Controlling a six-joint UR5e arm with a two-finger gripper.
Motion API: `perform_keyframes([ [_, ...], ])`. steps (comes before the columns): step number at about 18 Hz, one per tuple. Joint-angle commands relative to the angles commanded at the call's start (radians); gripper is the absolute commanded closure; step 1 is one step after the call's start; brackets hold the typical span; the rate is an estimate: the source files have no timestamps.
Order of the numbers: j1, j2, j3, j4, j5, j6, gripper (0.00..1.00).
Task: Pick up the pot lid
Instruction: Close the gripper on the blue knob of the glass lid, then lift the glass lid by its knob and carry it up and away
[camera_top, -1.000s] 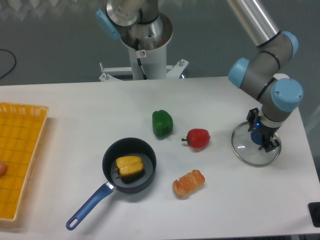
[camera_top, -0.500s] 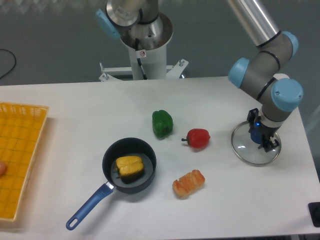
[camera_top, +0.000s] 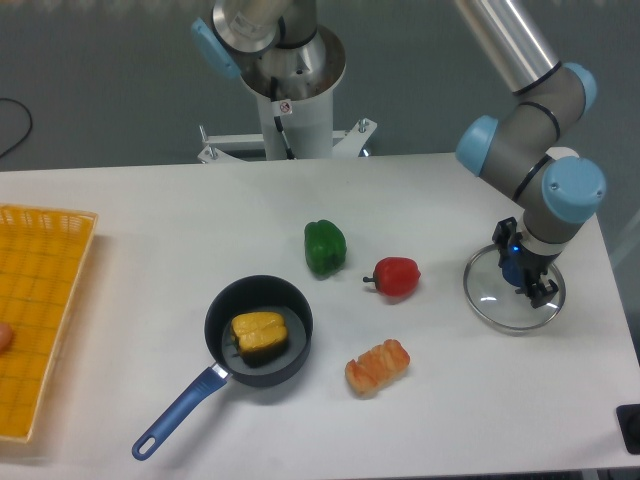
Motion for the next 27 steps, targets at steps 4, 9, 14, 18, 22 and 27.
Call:
perform_keyframes([
  [4,0.000,0.002,0.000,-0.001,0.002,0.002,0.37],
  [9,-0.011,0.020,0.000,-0.012,0.057,0.003,0.37],
  [14,-0.015,0.060,-0.031,-0.037,0.057,0.000,0.37],
  [18,-0.017,0.095,-0.031,-0.092,0.055,-0.011,0.37],
  [22,-0.029,0.124,-0.031,-0.156,0.052,-0.047,0.37],
  [27,-0.038,0.156,-0.031,-0.216,0.051,-0.058,0.37],
])
